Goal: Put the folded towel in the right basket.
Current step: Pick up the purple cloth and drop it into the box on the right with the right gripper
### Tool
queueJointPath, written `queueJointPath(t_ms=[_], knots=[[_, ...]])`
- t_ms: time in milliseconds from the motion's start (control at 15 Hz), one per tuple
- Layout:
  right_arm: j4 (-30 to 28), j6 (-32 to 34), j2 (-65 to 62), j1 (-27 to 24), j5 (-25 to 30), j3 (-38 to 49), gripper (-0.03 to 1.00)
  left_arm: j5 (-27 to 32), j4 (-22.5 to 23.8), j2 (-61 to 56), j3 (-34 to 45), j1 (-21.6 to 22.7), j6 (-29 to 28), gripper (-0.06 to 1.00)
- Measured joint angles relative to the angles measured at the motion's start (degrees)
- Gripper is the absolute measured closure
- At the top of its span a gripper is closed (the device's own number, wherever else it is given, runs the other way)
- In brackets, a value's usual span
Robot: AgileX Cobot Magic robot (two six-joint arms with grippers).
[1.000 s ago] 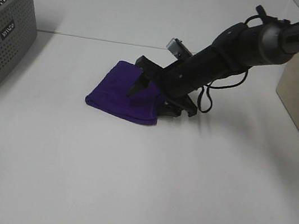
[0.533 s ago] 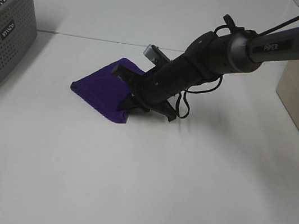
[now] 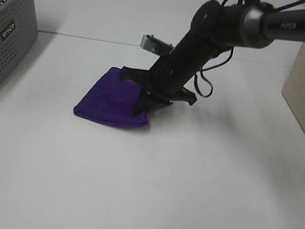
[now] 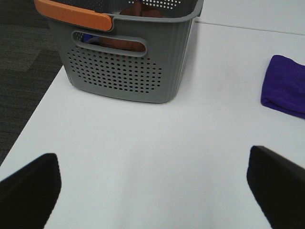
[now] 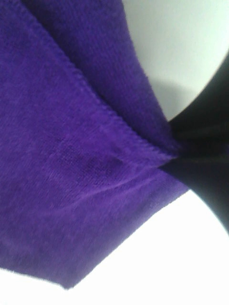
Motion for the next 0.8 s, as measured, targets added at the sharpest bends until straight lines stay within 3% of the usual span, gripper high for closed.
queueJointPath(t_ms=[267,533,600,667,800], knots=[[-12.2,0.3,-6.9,0.0,17.6,-13.5,0.93,0.0,0.0,0.0,0.0,0.0,0.0,-0.05],[-21.9,1.6,-13.5,-3.5,19.1,-26.9,0.93,0.0,0.0,0.0,0.0,0.0,0.0,-0.05],[-23.5,1.8,-15.0,-5.9,19.1,-29.7,0.93,0.0,0.0,0.0,0.0,0.0,0.0,-0.05],[-26.1,1.8,-18.0,-12.2,19.1,-34.3,0.93,0.0,0.0,0.0,0.0,0.0,0.0,-0.05],[-27.4,1.9,-19.9,-17.5,19.2,-36.2,0.93,0.0,0.0,0.0,0.0,0.0,0.0,-0.05]])
